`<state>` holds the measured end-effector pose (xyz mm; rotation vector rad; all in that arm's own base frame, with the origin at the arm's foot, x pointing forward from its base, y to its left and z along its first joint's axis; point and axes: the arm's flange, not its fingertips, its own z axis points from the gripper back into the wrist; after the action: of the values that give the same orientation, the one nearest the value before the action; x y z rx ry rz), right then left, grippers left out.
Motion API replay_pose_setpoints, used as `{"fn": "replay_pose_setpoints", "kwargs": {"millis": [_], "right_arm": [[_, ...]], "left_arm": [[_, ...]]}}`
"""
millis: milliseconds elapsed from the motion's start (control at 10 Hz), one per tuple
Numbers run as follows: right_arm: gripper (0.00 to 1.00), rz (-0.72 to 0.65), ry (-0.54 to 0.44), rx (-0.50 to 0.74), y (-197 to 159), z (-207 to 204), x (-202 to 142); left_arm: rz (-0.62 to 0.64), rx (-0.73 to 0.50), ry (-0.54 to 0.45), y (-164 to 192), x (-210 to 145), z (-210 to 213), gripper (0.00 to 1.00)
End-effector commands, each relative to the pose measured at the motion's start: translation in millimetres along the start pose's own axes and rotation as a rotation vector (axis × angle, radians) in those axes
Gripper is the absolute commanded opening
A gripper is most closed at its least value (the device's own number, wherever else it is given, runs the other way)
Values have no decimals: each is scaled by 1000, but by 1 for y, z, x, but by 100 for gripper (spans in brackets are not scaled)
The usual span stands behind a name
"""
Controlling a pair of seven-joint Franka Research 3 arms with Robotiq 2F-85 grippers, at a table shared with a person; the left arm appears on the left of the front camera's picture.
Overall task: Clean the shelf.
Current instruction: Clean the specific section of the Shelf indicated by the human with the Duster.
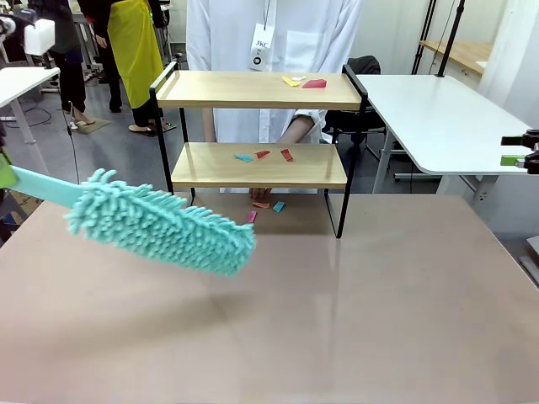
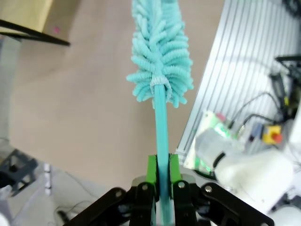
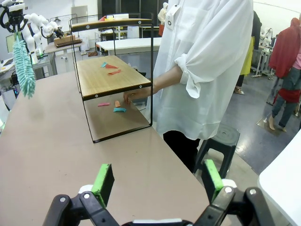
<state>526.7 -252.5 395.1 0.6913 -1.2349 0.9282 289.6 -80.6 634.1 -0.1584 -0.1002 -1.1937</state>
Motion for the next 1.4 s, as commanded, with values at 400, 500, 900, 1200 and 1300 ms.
{"fn": "replay_pose_setpoints", "kwargs": {"millis": [400, 500, 900, 1200, 1300], "right_arm": [[100, -13, 14, -9, 1, -2, 8], [100, -13, 14, -9, 1, -2, 8], [100, -13, 14, -9, 1, -2, 8], [100, -13, 14, -9, 1, -2, 8], [100, -13, 14, -9, 1, -2, 8]], "left_arm": [[270, 109, -224, -43, 51, -72, 13], [286, 79, -255, -44, 61, -81, 13], [292, 75, -225, -44, 60, -82, 13], [305, 67, -201, -38, 90, -97, 13], [328, 47, -221, -33, 100, -103, 13]]}}
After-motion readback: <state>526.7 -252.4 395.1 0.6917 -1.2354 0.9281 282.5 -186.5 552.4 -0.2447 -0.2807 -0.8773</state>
